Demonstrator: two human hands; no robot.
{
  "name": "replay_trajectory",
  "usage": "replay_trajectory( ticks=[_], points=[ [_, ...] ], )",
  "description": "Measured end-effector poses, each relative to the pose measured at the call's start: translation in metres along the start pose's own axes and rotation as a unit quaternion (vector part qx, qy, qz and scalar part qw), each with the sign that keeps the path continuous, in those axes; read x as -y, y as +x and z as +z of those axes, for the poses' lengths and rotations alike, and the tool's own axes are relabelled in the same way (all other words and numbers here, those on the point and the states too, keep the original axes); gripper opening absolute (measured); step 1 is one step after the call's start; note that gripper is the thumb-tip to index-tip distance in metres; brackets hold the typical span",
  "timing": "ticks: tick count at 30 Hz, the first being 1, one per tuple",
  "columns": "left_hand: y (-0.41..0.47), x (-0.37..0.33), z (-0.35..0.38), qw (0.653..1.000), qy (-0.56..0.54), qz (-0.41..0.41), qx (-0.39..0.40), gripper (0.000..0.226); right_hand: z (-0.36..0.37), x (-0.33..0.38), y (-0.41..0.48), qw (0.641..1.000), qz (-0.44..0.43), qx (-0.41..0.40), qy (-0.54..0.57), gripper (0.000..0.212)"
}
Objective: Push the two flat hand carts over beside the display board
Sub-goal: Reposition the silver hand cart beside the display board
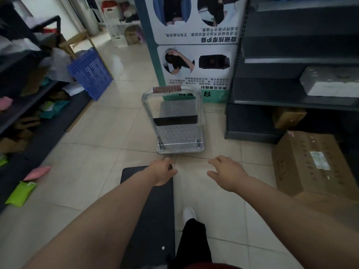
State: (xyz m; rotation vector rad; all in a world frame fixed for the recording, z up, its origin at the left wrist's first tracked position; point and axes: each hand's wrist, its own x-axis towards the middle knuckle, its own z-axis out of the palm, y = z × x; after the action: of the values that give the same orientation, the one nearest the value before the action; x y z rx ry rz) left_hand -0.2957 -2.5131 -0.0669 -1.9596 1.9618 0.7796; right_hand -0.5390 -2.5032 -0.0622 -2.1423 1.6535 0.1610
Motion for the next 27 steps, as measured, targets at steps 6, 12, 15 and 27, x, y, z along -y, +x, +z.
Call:
replay_trajectory(
  ticks=[6,12,15,27],
  points=[
    [0.101,0.008,-0.057,1.0,-0.026,-0.015,-0.004,0.054,-0.05,-0.029,0.102,1.0,0.026,0.003,-0.014,0.049],
    [0.185,-0.003,-0.127,0.998,-0.05,0.009,-0.031,0.056,-0.093,-0.033,0.202,0.999,0.031,-0.009,0.008,0.046],
    [0.219,-0.004,-0.152,0.998,-0.044,-0.005,-0.036,0.057,-0.101,-0.034,0.245,1.0,0.009,0.017,0.01,0.047],
    [0.312,-0.017,-0.236,0.983,-0.065,-0.08,-0.154,0.054,-0.168,-0.072,0.416,0.997,-0.071,-0.025,0.024,0.042]
  ],
)
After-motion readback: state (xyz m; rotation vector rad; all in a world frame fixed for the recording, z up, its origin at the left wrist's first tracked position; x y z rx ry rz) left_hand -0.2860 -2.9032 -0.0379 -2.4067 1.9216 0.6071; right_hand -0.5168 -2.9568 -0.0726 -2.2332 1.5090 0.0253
